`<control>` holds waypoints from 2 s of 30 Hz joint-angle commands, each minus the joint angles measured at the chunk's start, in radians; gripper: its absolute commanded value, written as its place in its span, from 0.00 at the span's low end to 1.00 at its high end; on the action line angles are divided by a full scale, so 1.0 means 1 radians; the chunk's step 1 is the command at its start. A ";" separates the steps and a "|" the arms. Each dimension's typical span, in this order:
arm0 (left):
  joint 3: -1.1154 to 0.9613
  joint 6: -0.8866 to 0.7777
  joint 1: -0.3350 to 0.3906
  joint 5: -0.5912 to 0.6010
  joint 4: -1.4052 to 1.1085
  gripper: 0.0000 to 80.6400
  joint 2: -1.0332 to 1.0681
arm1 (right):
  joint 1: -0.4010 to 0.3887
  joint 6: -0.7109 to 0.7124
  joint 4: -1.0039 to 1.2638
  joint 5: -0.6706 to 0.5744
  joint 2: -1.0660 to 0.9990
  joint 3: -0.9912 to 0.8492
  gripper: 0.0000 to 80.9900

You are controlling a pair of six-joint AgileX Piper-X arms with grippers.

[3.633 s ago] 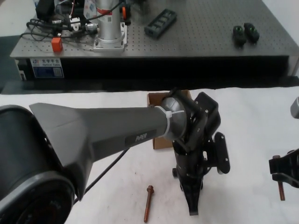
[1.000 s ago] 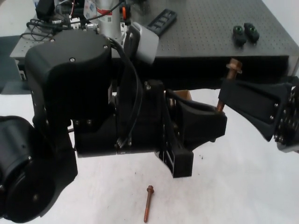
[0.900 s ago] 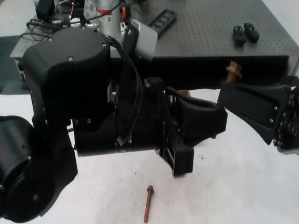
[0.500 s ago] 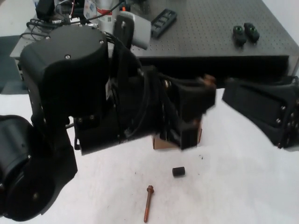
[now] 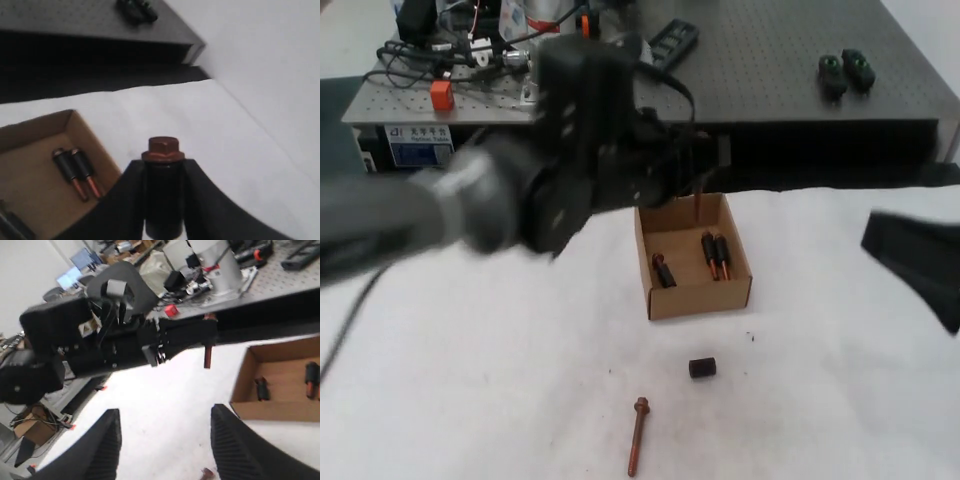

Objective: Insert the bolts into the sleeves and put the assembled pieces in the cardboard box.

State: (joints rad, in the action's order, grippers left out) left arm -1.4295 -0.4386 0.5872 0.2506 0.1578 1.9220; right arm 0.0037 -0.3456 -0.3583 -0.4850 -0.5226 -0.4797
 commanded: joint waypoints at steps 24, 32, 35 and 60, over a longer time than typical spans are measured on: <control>-0.592 0.035 -0.005 -0.039 0.427 0.19 0.462 | 0.006 0.074 -0.145 0.116 -0.022 -0.003 0.49; -0.592 0.011 -0.009 0.103 0.440 0.37 0.417 | 0.004 0.192 -0.182 0.075 -0.252 -0.040 0.49; -0.592 0.049 -0.025 0.103 0.463 0.37 0.345 | -0.022 0.301 -0.238 0.065 -0.407 -0.117 0.49; 0.127 0.244 -0.150 -0.024 0.521 0.37 -0.447 | -0.399 0.863 -0.692 0.521 -1.480 -0.959 0.49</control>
State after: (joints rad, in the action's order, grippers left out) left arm -1.3124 -0.2089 0.4397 0.2295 0.6986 1.5012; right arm -0.3919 0.5003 -1.0348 0.0294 -2.0009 -1.4236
